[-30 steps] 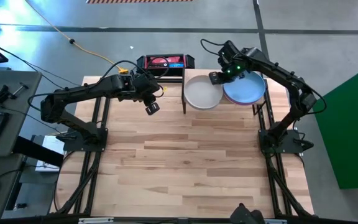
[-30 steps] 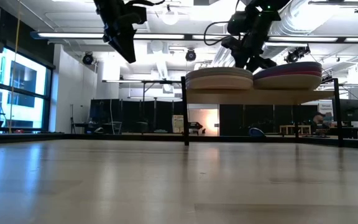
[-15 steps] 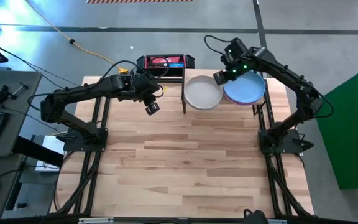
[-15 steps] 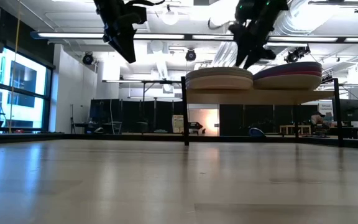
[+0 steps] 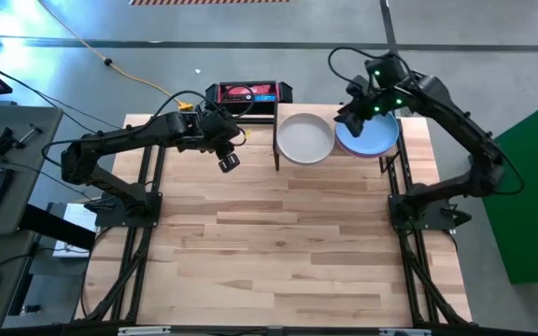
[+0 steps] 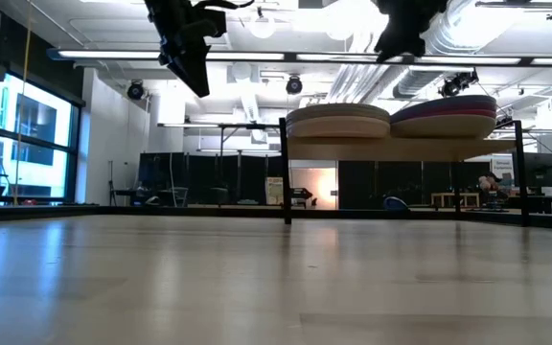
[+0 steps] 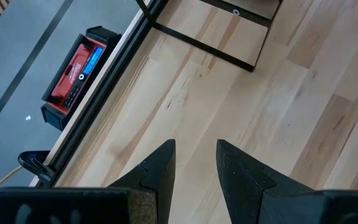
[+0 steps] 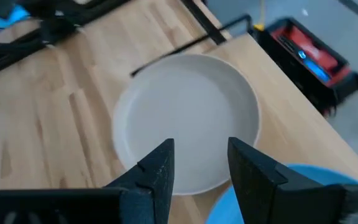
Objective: Place and stack plates onto a shelf
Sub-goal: Stack the gray plate on top of the light blue plate on the shelf
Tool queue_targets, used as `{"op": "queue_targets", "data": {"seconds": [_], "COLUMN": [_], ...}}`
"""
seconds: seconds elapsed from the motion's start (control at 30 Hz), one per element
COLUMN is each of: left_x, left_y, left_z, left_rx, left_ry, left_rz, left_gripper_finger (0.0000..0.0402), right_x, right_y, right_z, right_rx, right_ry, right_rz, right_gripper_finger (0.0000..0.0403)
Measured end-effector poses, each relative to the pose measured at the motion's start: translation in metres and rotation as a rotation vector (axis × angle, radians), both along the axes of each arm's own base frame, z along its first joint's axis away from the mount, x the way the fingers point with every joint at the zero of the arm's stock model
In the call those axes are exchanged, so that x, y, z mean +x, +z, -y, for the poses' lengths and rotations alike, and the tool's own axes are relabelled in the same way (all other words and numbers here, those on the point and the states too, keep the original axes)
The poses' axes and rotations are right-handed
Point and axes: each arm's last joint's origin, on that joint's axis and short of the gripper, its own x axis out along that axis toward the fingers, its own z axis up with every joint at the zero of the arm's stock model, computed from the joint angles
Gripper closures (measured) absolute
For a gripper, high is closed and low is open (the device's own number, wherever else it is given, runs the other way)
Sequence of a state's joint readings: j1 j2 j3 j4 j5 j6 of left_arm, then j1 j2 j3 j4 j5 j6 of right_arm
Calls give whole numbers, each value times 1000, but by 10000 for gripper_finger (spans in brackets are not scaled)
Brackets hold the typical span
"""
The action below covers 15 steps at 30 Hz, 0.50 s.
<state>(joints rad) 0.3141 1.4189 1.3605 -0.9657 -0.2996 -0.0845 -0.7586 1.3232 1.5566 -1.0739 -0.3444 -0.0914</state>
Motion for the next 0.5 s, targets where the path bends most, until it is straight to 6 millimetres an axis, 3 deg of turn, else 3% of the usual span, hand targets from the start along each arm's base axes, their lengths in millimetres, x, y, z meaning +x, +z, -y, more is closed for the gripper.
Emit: {"op": "queue_targets", "data": {"seconds": [0.13,0.23,0.5], "left_x": [3,3,3], "left_y": [-2,-2,-2], "left_z": [2,3,2], "left_rx": [-10,-10,-9], "left_ry": [-15,-17,-16], "left_rz": [-6,-3,-3], "left_gripper_finger": [298,298,298], "right_x": [-3,2,39], "right_y": [5,-3,-28], "right_z": [-7,-14,-47], "right_rx": [21,116,226], "right_ry": [72,127,394], "right_rz": [51,12,-144], "right_gripper_finger": [274,274,274]}}
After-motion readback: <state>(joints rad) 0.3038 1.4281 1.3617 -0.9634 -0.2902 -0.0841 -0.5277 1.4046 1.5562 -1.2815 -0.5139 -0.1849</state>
